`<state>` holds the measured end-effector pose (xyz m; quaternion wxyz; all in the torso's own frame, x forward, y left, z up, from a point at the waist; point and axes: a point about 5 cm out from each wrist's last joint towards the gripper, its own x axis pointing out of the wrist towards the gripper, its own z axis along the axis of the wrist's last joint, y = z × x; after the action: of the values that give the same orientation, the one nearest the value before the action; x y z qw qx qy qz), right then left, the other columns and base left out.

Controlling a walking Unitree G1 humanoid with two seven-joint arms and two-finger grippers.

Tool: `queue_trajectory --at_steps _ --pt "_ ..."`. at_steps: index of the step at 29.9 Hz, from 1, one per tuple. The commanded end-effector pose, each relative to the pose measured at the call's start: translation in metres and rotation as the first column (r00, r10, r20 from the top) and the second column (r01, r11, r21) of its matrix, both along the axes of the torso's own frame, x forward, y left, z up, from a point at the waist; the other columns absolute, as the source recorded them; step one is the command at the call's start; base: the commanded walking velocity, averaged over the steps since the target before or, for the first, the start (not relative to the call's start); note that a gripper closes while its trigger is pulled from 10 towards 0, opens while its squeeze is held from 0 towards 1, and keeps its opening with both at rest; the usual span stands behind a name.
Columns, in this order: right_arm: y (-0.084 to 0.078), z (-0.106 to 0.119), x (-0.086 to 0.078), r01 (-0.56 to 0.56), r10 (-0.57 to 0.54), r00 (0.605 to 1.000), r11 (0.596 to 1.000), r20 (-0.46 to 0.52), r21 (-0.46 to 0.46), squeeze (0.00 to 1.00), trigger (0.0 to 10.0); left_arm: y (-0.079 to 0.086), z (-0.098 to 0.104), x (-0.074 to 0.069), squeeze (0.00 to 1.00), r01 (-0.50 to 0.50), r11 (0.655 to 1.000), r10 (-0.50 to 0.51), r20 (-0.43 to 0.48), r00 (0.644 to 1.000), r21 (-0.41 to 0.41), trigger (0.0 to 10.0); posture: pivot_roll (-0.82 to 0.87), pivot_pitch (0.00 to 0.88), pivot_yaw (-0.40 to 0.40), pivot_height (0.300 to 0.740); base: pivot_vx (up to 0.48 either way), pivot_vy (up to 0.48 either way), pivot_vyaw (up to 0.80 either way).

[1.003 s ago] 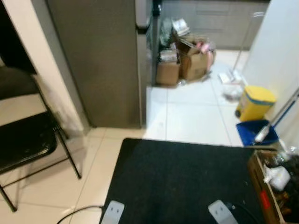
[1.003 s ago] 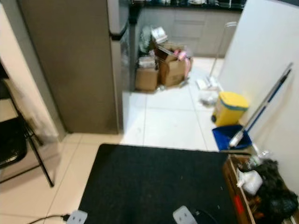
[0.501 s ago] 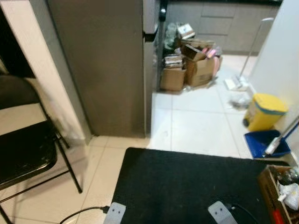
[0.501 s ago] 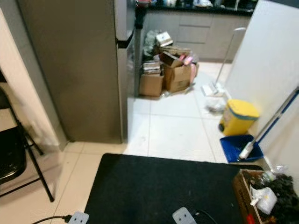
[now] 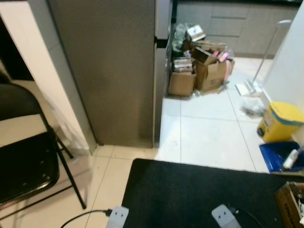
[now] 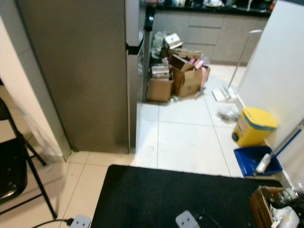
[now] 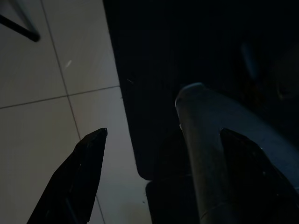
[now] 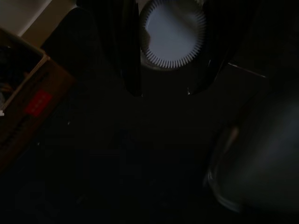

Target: Restocking fridge

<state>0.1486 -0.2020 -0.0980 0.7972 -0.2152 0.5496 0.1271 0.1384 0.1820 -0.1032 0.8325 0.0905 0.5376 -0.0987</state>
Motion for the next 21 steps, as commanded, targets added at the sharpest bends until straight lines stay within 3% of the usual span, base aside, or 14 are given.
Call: queue_trajectory --at_steps 1,21 --pt "-0.0054 0.0015 0.0016 0.008 -0.008 1.000 1.000 0.006 -0.014 0.00 10.0 -0.0016 -0.0011 -0.0024 0.00 0.008 1.000 -0.008 -0.015 1.000 -0.001 10.0 -0.06 0.000 -0.016 0.740 0.281 0.000 0.00" --pt "-0.0048 0.0012 0.0014 0.014 -0.014 1.000 1.000 0.006 -0.015 0.00 10.0 -0.0009 -0.0001 0.0005 0.00 0.013 1.000 -0.013 -0.011 1.000 0.001 10.0 -0.07 0.000 -0.009 0.740 0.280 0.000 0.00"
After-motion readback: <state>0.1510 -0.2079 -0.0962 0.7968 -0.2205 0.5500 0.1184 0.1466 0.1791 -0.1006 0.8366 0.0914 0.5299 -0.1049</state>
